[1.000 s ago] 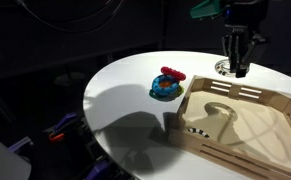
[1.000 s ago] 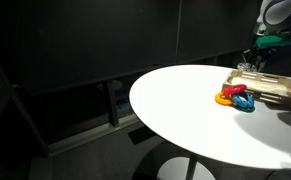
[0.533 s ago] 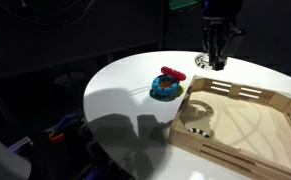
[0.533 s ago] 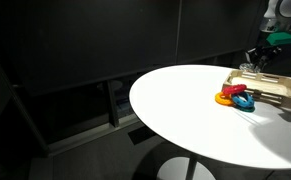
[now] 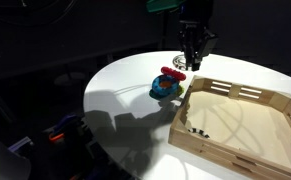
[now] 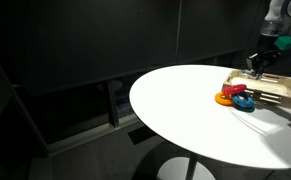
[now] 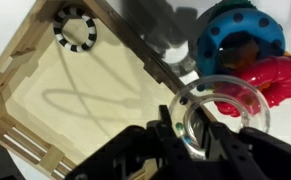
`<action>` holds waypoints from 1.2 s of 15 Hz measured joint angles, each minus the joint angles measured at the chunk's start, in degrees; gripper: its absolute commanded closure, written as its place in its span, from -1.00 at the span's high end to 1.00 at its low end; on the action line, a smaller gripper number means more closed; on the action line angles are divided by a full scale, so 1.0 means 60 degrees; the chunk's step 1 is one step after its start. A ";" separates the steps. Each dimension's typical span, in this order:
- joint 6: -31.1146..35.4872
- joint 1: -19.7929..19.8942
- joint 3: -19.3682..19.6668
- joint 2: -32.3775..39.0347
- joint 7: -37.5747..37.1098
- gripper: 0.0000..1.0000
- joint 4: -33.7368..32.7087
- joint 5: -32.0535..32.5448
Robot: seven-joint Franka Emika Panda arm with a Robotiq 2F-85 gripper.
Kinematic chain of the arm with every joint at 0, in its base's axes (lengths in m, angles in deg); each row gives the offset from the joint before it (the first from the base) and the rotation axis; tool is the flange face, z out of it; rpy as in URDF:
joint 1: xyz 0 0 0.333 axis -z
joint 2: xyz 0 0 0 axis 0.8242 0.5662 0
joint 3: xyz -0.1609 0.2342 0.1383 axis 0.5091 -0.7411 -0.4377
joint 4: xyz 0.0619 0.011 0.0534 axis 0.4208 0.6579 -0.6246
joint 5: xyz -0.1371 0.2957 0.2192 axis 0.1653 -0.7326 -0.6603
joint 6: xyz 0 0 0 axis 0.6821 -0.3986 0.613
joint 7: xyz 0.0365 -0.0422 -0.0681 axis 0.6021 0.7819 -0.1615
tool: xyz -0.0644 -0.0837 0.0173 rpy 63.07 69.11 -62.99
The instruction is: Take the clear ring off of the tray
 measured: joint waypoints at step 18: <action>0.0321 -0.0043 -0.0747 -0.0094 0.0515 1.00 0.0941 0.0006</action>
